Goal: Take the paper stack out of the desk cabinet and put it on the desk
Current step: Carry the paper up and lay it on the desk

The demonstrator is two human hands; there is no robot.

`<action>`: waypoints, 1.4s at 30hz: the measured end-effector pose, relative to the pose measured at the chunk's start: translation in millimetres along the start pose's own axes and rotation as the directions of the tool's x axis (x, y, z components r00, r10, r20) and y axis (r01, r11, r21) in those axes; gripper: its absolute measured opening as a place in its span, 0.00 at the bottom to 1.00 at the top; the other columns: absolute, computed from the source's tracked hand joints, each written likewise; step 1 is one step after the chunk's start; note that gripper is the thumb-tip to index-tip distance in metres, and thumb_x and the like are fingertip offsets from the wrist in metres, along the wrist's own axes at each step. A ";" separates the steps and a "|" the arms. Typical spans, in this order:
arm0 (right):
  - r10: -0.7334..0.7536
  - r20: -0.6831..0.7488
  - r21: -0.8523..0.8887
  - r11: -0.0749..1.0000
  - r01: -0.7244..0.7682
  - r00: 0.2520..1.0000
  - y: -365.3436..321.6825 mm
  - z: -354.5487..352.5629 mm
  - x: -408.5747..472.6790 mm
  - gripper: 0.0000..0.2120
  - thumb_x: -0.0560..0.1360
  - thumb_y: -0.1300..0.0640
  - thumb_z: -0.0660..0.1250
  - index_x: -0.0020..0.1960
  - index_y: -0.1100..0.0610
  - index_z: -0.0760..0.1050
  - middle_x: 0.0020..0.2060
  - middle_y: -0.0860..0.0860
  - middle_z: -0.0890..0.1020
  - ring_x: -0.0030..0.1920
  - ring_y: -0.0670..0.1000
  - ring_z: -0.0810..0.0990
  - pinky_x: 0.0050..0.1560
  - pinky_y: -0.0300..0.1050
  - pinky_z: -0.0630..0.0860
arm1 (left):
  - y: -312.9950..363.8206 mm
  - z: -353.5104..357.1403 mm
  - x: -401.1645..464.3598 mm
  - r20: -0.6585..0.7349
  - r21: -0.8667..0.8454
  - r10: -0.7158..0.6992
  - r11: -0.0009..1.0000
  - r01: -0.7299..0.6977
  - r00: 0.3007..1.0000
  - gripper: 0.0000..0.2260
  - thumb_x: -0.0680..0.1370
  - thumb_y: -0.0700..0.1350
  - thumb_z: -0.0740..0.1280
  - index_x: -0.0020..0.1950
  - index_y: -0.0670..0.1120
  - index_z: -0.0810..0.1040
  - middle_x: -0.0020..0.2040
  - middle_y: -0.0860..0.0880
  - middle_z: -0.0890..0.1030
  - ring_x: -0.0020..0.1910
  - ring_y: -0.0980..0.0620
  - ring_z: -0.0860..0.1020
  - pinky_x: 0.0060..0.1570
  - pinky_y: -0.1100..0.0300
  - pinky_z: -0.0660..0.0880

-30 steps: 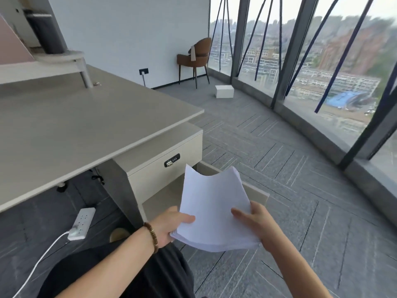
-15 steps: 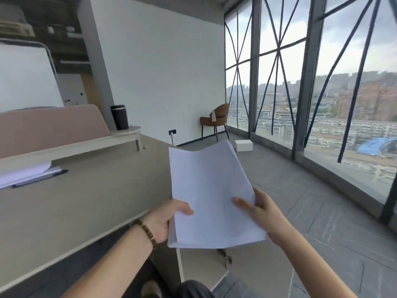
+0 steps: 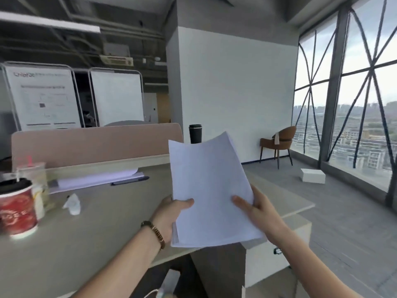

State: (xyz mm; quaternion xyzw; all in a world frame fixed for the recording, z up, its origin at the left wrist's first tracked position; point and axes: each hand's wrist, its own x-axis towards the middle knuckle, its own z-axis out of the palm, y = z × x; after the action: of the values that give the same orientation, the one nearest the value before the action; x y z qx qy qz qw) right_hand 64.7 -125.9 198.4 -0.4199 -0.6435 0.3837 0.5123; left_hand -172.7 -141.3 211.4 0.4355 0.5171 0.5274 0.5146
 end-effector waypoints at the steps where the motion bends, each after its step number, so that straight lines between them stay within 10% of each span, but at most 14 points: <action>1: 0.007 0.011 0.019 1.000 -0.007 1.000 1.3 10.9 8.0 0.14 0.77 0.46 0.67 0.61 0.44 0.74 0.51 0.37 0.85 0.49 0.40 0.85 0.48 0.38 0.80 | 0.4 -9.9 4.8 -0.023 -0.014 0.021 1.000 -0.022 1.000 0.10 0.76 0.39 0.72 0.56 0.44 0.83 0.50 0.44 0.87 0.49 0.43 0.85 0.47 0.52 0.80; 9: 0.074 0.082 0.025 0.997 -0.076 0.994 19.7 71.6 75.1 0.11 0.79 0.60 0.64 0.60 0.51 0.74 0.56 0.51 0.84 0.56 0.54 0.84 0.61 0.62 0.78 | -11.4 -72.8 52.5 -0.115 -0.058 0.131 0.989 -0.138 0.985 0.10 0.77 0.37 0.71 0.58 0.43 0.82 0.54 0.45 0.86 0.52 0.44 0.85 0.51 0.51 0.80; 20: 0.046 0.031 -0.089 0.995 -0.043 0.998 54.5 134.4 99.9 0.10 0.78 0.66 0.57 0.57 0.58 0.60 0.49 0.48 0.77 0.51 0.58 0.76 0.45 0.48 0.73 | -49.7 -109.3 85.9 -0.208 -0.012 0.242 0.968 -0.250 0.948 0.10 0.78 0.40 0.70 0.59 0.46 0.81 0.56 0.47 0.86 0.54 0.47 0.84 0.54 0.50 0.80; 42: -0.070 -0.062 0.262 0.961 0.084 0.996 28.9 144.7 138.4 0.15 0.75 0.45 0.69 0.60 0.45 0.72 0.56 0.42 0.82 0.57 0.44 0.82 0.60 0.53 0.79 | -46.7 -107.3 87.9 -0.293 -0.045 0.344 0.927 -0.373 0.892 0.15 0.72 0.41 0.77 0.58 0.47 0.82 0.51 0.51 0.88 0.49 0.53 0.86 0.46 0.57 0.82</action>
State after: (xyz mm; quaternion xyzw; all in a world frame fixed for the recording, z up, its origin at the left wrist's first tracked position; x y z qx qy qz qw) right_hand -90.0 4.3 192.2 -0.3322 -0.5887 0.4347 0.5951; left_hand -282.8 -67.5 149.4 0.4181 0.4684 0.6947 0.3510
